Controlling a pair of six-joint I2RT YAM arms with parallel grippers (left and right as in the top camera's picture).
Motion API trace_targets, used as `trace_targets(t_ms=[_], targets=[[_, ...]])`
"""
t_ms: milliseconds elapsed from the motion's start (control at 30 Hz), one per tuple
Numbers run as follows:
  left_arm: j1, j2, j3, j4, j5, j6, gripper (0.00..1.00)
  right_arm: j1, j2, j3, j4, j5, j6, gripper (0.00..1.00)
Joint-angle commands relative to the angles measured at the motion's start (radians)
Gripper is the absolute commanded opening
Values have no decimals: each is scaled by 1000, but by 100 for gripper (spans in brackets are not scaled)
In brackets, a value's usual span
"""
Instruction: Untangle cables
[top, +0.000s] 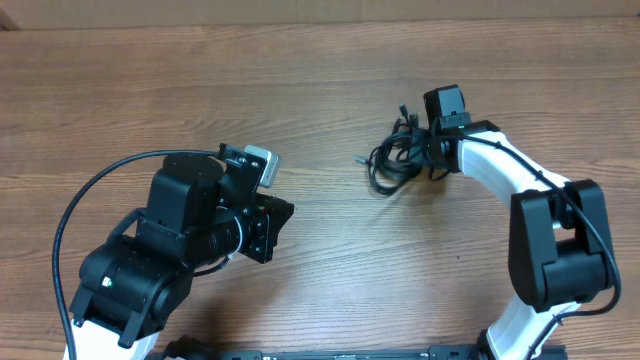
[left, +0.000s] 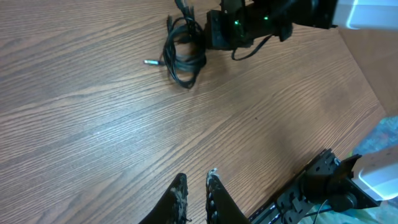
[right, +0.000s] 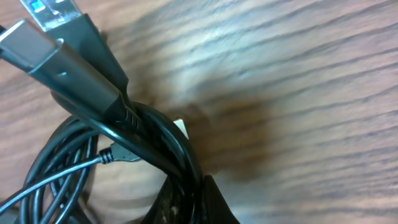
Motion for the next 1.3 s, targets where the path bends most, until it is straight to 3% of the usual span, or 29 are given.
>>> trace_targets(t_ms=[0,367,633,867,1267], targets=[[4,-3,24,4,-22,9,12,1,-116,8,-6,-108,-104,4],[4,61,24,-16,-22,31,23,1,-487,8,-57,-468,-176,4],[4,131,24,-38,-16,36,24,42,-667,8,-177,-497,-180,4],[3,143,24,-14,173,216,28,153,-692,8,-202,-483,-166,4],[4,143,24,-13,173,257,30,265,-692,8,-185,-405,-72,4]])
